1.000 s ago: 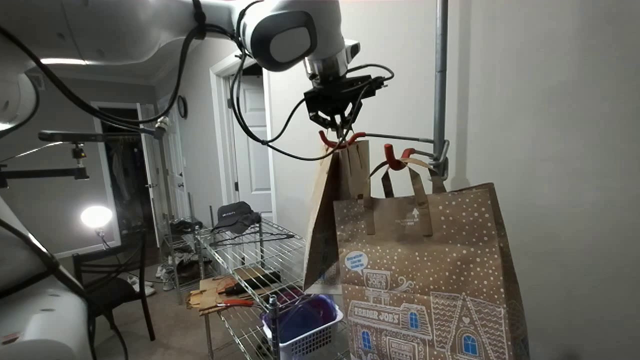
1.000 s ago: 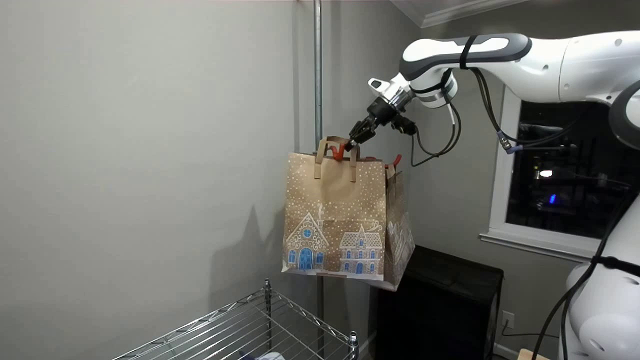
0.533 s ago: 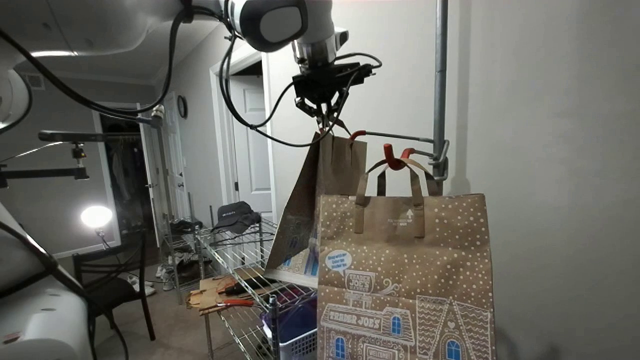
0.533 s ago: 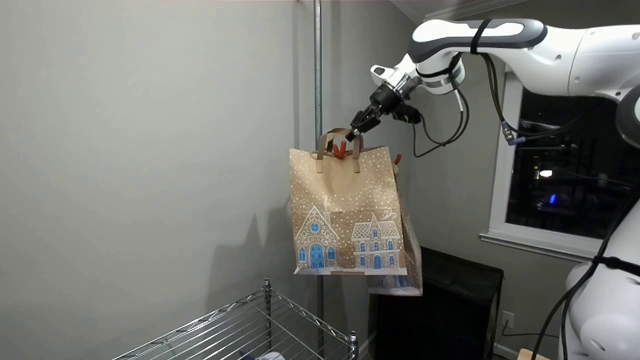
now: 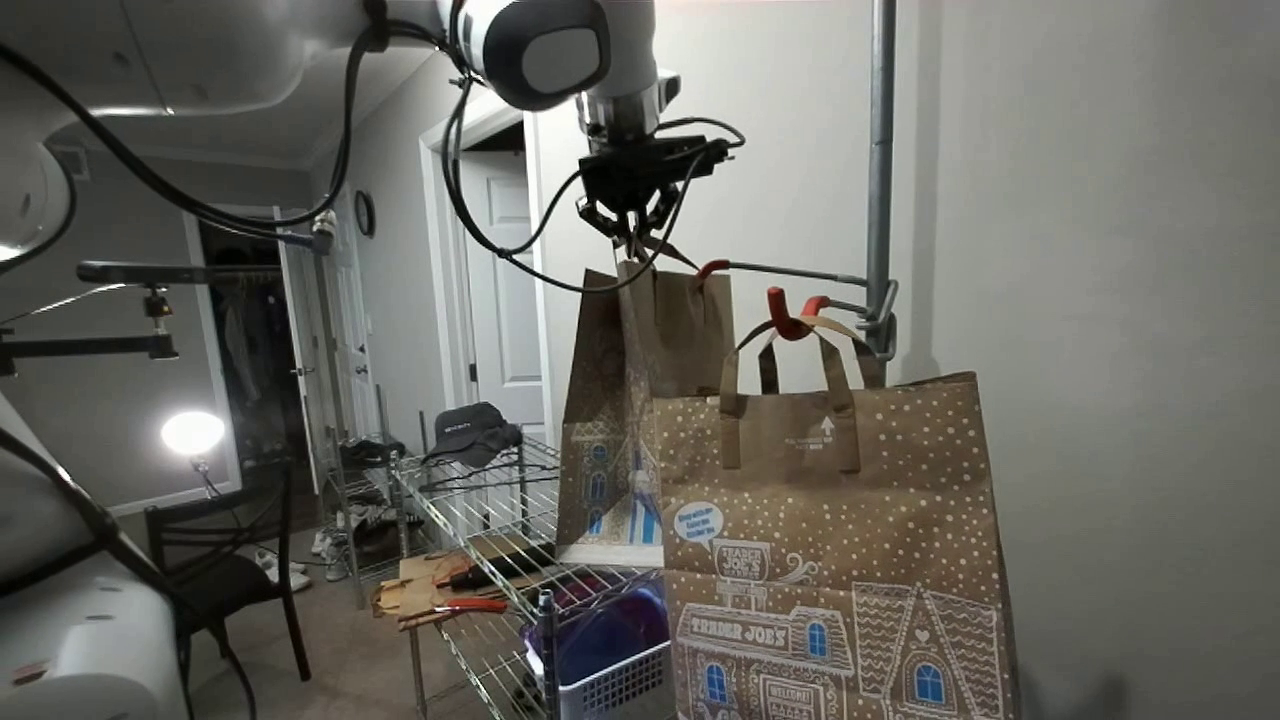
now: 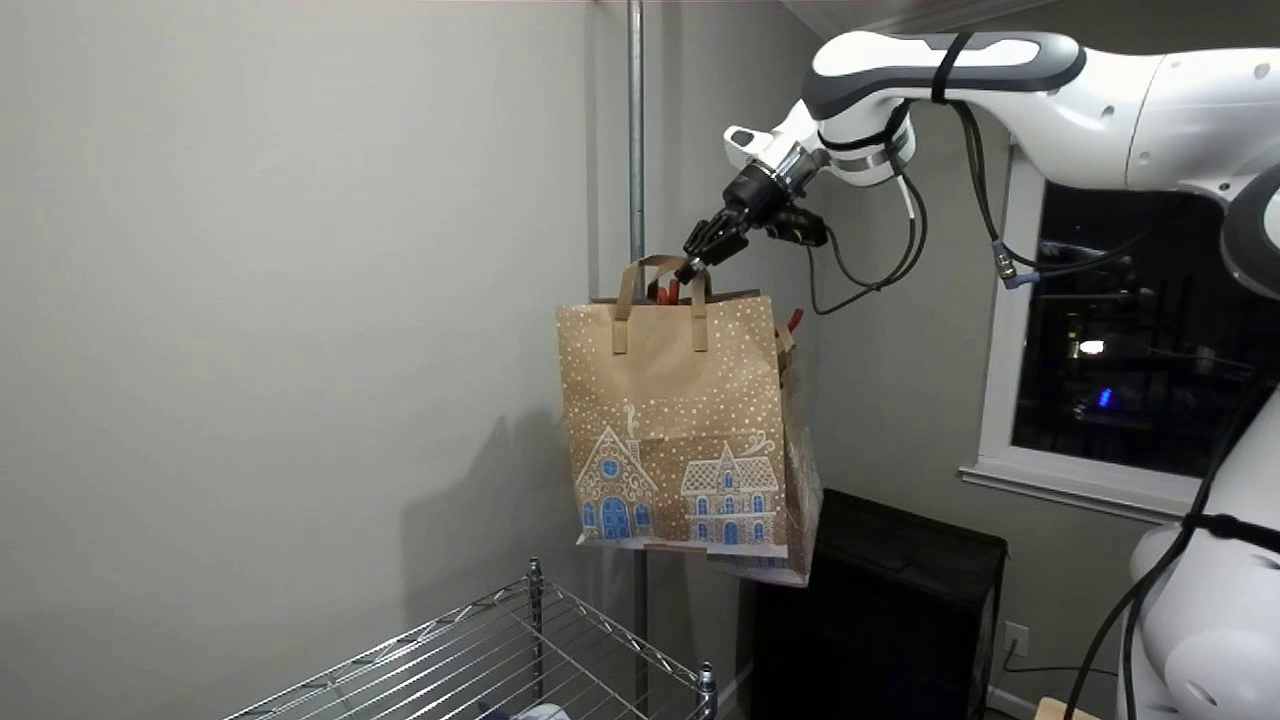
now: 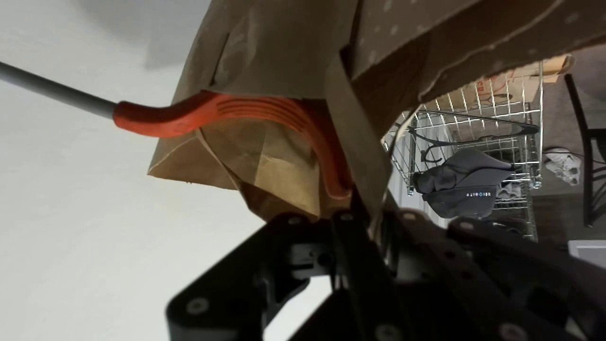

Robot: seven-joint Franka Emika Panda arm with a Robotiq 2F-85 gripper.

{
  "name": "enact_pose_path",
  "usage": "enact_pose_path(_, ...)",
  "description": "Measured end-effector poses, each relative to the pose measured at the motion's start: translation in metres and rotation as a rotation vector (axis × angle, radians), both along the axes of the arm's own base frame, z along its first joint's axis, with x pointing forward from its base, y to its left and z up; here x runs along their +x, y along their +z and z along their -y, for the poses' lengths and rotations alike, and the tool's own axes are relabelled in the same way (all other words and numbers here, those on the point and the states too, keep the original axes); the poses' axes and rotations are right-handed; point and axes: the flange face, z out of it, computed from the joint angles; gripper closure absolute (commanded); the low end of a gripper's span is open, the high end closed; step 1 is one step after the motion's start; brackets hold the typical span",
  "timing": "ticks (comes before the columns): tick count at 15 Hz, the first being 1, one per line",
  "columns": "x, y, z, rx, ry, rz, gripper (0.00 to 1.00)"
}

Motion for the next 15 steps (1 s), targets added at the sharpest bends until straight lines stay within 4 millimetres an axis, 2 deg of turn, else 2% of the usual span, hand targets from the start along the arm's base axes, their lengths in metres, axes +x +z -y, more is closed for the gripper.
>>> enact_pose_path(9,-0.001,0.011,-0.020,-0.046,0.125,0.082,0.95)
enact_pose_path(15,0.002,-0.020,-0.023,-0.086,0.290,-0.012,0.95)
